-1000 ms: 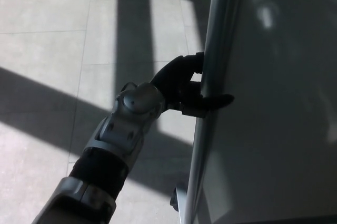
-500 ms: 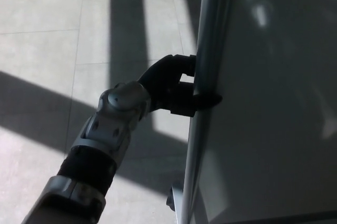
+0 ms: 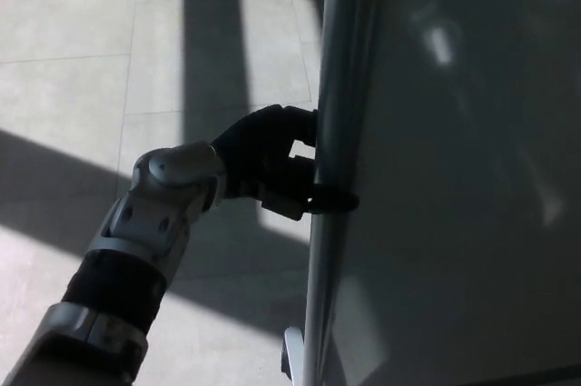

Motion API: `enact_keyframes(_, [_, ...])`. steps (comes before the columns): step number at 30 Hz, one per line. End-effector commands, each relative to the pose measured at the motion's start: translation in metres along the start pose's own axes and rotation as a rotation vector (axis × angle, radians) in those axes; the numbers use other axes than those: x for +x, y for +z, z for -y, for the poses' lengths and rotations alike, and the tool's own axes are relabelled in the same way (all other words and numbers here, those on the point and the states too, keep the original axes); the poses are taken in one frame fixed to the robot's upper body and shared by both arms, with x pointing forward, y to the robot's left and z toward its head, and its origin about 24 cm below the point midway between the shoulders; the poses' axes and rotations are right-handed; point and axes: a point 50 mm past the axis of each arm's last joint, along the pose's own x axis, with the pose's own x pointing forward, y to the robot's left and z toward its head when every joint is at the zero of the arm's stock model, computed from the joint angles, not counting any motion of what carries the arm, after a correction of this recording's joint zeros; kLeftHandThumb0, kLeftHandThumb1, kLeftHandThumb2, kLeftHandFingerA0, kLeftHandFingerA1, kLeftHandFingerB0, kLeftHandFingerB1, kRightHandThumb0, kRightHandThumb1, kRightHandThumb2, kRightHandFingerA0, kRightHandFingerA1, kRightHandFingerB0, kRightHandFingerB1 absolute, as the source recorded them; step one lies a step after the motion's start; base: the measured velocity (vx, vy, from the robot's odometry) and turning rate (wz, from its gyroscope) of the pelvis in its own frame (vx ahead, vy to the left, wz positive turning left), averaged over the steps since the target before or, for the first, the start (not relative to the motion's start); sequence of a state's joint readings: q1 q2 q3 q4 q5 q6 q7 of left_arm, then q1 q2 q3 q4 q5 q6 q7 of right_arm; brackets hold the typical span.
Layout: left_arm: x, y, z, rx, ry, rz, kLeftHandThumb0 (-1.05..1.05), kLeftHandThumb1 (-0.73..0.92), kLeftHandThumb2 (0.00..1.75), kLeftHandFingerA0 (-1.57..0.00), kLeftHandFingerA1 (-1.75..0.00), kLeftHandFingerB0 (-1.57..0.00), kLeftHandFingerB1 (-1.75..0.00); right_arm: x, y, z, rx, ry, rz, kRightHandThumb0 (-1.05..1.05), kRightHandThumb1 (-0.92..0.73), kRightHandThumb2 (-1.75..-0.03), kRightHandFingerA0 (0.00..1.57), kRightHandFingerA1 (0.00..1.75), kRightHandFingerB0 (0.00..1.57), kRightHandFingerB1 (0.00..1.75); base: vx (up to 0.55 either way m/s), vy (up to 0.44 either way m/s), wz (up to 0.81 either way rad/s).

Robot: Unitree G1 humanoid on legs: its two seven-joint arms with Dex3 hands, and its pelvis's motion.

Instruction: A white board is being place on the right hand side and parallel to the robot and the robot uses its left hand to grab on the leftside of the whiteboard and drag the whiteboard from the right hand side to the left hand side

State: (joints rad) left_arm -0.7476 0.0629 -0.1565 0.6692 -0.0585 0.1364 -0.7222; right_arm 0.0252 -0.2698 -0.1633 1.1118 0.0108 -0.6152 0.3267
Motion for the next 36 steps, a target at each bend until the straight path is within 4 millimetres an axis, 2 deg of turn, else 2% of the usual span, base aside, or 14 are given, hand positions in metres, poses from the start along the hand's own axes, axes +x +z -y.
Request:
enact_keyframes(1, [-0.032, -0.003, -0.025, 0.022, -0.026, -0.069, -0.32, 0.6, 0.6, -0.96, -0.48, -1.04, -0.59, -0.001, 0.0, 0.006, -0.005, -0.004, -0.017, -0.68, -0.74, -0.75, 0.7, 1.1, 0.43, 0.78, 0.0, 0.0, 0.0])
enact_keyframes(8, [-0.06, -0.008, -0.048, -0.031, 0.012, -0.113, -0.16, 0.64, 0.6, -0.93, -0.48, -1.03, -0.65, 0.0, 0.003, 0.011, -0.024, -0.004, -0.013, -0.68, -0.75, -0.76, 0.68, 1.09, 0.41, 0.75, 0.0, 0.0, 0.0])
enact_keyframes(11, [-0.061, -0.008, -0.048, -0.033, 0.012, -0.114, -0.16, 0.64, 0.6, -0.93, -0.48, -1.03, -0.65, 0.0, 0.003, 0.011, -0.024, -0.003, -0.013, -0.68, -0.75, -0.76, 0.68, 1.09, 0.41, 0.75, 0.0, 0.0, 0.0])
enact_keyframes(12, [-0.081, -0.006, -0.063, -0.021, 0.07, -0.108, -0.1, 0.72, 0.63, -0.88, -0.5, -0.98, -0.64, 0.0, 0.003, 0.01, -0.029, 0.003, -0.012, -0.68, -0.75, -0.77, 0.69, 1.1, 0.41, 0.75, 0.0, 0.0, 0.0])
enact_keyframes(15, [-0.093, -0.003, -0.075, -0.055, 0.1, -0.091, -0.09, 0.71, 0.63, -0.87, -0.5, -0.99, -0.67, 0.001, 0.002, 0.009, -0.035, -0.002, -0.014, -0.69, -0.74, -0.75, 0.71, 1.09, 0.44, 0.77, 0.0, 0.0, 0.0])
enact_keyframes(18, [-0.093, -0.003, -0.076, -0.057, 0.099, -0.091, -0.09, 0.71, 0.63, -0.87, -0.5, -0.99, -0.67, 0.001, 0.002, 0.009, -0.036, -0.002, -0.015, -0.69, -0.74, -0.75, 0.71, 1.09, 0.44, 0.77, 0.0, 0.0, 0.0])
enact_keyframes(20, [-0.104, 0.0, -0.084, -0.036, 0.135, -0.09, -0.11, 0.71, 0.65, -0.84, -0.53, -0.97, -0.68, 0.0, 0.001, 0.007, -0.044, 0.005, -0.017, -0.71, -0.76, -0.75, 0.71, 1.1, 0.41, 0.77, 0.0, 0.0, 0.0])
enact_keyframes(24, [-0.107, 0.0, -0.086, -0.022, 0.148, -0.093, -0.11, 0.72, 0.64, -0.84, -0.53, -0.97, -0.68, 0.001, 0.001, 0.008, -0.043, 0.005, -0.022, -0.71, -0.76, -0.75, 0.69, 1.1, 0.42, 0.77, 0.0, 0.0, 0.05])
enact_keyframes(25, [-0.119, -0.003, -0.091, -0.014, 0.181, -0.11, -0.11, 0.74, 0.63, -0.84, -0.52, -0.94, -0.7, 0.0, 0.002, 0.008, -0.036, 0.006, -0.016, -0.7, -0.75, -0.76, 0.7, 1.1, 0.41, 0.77, 0.0, 0.0, 0.07])
enact_keyframes(30, [-0.138, -0.009, -0.097, -0.033, 0.202, -0.134, -0.1, 0.74, 0.62, -0.79, -0.52, -0.92, -0.72, 0.001, 0.002, 0.009, -0.037, 0.009, -0.024, -0.71, -0.76, -0.74, 0.7, 1.09, 0.43, 0.77, 0.0, 0.0, 0.0])
enact_keyframes(33, [-0.138, -0.009, -0.097, -0.033, 0.202, -0.133, -0.1, 0.74, 0.62, -0.79, -0.52, -0.92, -0.72, 0.001, 0.002, 0.009, -0.037, 0.009, -0.024, -0.71, -0.76, -0.74, 0.7, 1.09, 0.43, 0.77, 0.0, 0.0, 0.0])
enact_keyframes(34, [-0.152, -0.015, -0.101, -0.041, 0.228, -0.167, -0.12, 0.72, 0.61, -0.82, -0.51, -0.96, -0.73, 0.001, 0.002, 0.009, -0.046, 0.01, -0.02, -0.71, -0.76, -0.76, 0.69, 1.08, 0.42, 0.76, 0.0, 0.0, 0.0])
enact_keyframes(36, [-0.158, -0.018, -0.103, -0.045, 0.239, -0.182, -0.12, 0.72, 0.61, -0.82, -0.51, -0.96, -0.73, 0.001, 0.003, 0.009, -0.049, 0.01, -0.019, -0.71, -0.76, -0.76, 0.69, 1.08, 0.42, 0.76, 0.0, 0.0, 0.0])
